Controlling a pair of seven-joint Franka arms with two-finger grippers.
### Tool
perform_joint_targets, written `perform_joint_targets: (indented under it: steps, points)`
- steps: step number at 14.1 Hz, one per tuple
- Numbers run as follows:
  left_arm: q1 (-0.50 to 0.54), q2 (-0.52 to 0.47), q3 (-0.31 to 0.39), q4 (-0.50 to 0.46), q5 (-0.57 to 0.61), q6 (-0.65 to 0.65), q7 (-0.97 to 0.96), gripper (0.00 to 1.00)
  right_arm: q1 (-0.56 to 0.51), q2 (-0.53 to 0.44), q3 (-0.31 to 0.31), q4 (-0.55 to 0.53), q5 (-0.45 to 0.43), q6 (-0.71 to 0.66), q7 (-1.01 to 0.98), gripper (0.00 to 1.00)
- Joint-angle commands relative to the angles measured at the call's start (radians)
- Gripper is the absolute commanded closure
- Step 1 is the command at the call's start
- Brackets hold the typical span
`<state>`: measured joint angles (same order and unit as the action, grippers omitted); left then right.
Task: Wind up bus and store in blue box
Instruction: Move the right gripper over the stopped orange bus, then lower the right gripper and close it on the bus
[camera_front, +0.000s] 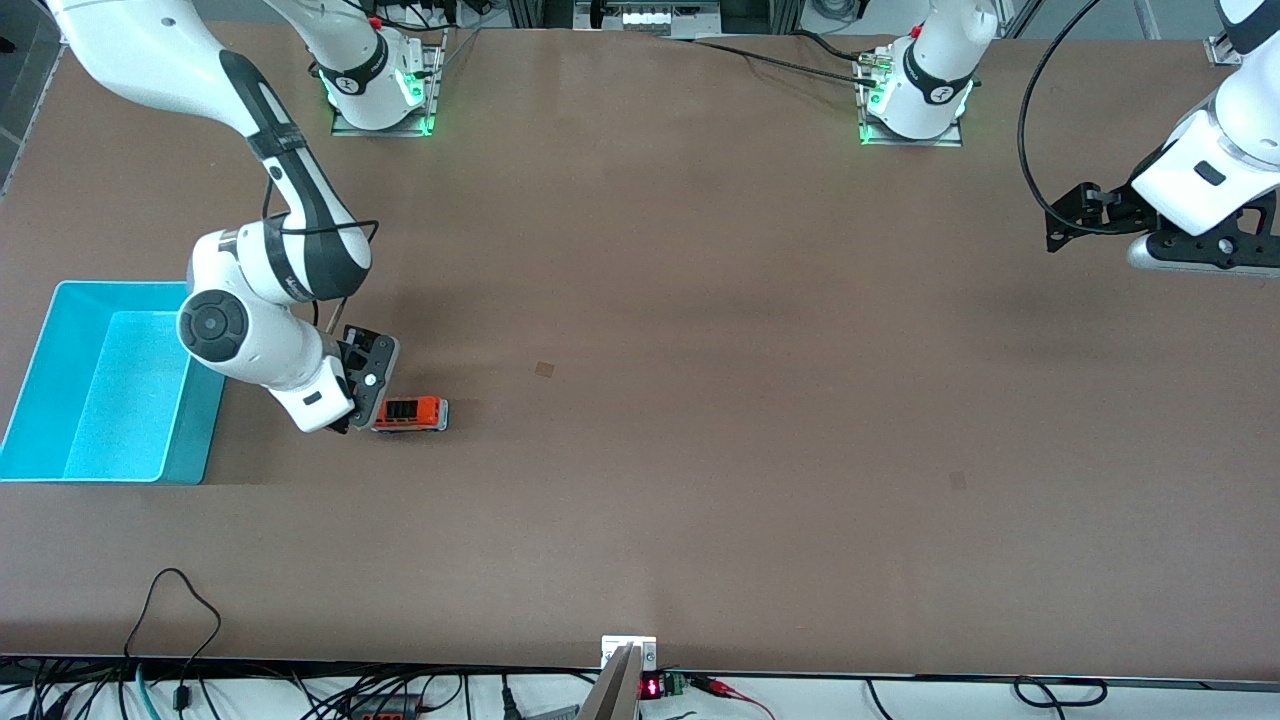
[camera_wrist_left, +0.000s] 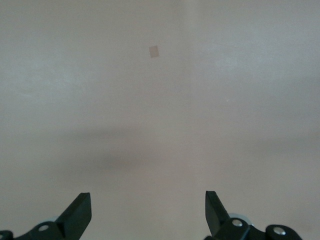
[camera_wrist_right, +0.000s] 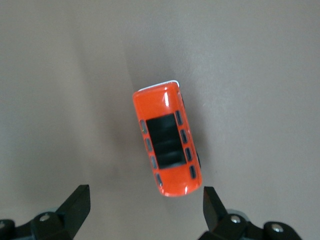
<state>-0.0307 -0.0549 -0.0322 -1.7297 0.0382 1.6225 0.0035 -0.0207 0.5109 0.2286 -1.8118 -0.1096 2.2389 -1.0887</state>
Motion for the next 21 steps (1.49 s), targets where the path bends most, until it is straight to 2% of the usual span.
perform_joint_targets:
  steps: [1, 10, 16, 17, 18, 19, 21]
  points:
    - [0.003, 0.006, 0.000, 0.021, 0.016, -0.021, 0.007, 0.00, 0.004, 0.015, 0.012, -0.003, -0.018, 0.039, -0.020, 0.00]
    - [0.003, 0.006, 0.000, 0.021, 0.016, -0.021, 0.009, 0.00, 0.032, 0.101, 0.011, -0.006, -0.062, 0.174, -0.020, 0.00]
    - [0.005, 0.006, 0.002, 0.021, 0.016, -0.021, 0.010, 0.00, 0.028, 0.135, 0.011, -0.007, -0.084, 0.211, -0.020, 0.00]
    - [0.005, 0.006, 0.005, 0.021, 0.016, -0.021, 0.015, 0.00, 0.028, 0.135, 0.011, -0.007, -0.084, 0.211, -0.020, 0.04]
    - [0.005, 0.006, 0.005, 0.021, 0.016, -0.021, 0.016, 0.00, 0.030, 0.132, 0.011, -0.006, -0.084, 0.208, -0.011, 0.34]
    - [0.005, 0.006, 0.008, 0.021, 0.016, -0.023, 0.016, 0.00, 0.030, 0.129, 0.011, -0.006, -0.082, 0.203, 0.001, 0.70]
    - [0.006, 0.006, 0.009, 0.021, 0.016, -0.035, 0.018, 0.00, 0.030, 0.123, 0.011, -0.004, -0.082, 0.202, 0.032, 0.90]
